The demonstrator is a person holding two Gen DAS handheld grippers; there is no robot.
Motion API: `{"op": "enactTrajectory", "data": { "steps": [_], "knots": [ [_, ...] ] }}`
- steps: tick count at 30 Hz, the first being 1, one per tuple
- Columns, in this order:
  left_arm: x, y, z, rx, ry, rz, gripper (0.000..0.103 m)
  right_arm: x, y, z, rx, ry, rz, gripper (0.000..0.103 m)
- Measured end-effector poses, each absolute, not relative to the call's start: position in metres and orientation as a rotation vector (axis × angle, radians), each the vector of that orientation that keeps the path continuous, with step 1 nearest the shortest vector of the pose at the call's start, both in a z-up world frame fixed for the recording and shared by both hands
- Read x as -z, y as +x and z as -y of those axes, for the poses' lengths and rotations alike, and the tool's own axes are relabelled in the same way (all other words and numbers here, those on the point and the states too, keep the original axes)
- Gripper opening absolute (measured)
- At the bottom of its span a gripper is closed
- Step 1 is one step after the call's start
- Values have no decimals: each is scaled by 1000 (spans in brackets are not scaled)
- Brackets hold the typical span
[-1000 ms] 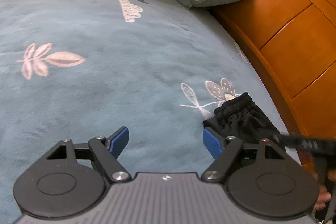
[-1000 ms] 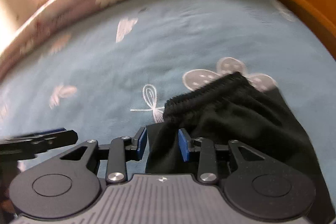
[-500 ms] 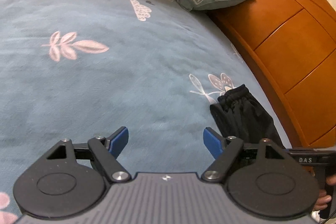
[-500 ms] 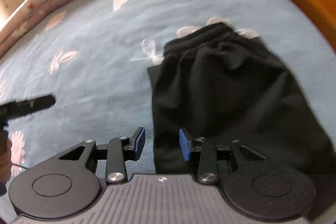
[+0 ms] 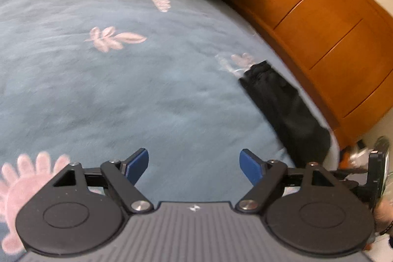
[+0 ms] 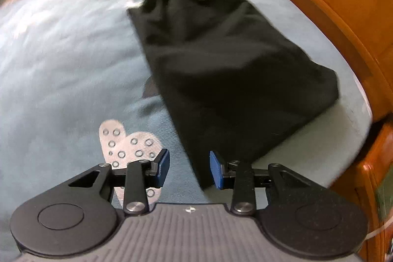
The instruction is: Fold clothes
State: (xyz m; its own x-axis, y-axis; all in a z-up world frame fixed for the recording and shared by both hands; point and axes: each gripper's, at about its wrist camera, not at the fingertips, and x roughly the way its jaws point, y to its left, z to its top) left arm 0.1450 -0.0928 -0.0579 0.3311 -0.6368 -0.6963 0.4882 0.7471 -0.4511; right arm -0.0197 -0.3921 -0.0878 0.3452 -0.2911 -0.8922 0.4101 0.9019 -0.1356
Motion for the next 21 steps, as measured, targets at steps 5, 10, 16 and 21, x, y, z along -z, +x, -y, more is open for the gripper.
{"op": "enactTrajectory", "data": {
  "steps": [5,10,16,21],
  "knots": [
    [70,128,128,697,-190,-1008,81,104,-26,380,366,21,-1155,62],
    [48,122,206,892,-199,-1013,81,67,-38,405,281,104,-1108,60],
    [31,106,316,1211,-146,-908,81,43,-62,483,450,140,-955,38],
    [43,97,392,1335,-126,-853,81,59,-59,549,504,103,-872,12]
  ]
}}
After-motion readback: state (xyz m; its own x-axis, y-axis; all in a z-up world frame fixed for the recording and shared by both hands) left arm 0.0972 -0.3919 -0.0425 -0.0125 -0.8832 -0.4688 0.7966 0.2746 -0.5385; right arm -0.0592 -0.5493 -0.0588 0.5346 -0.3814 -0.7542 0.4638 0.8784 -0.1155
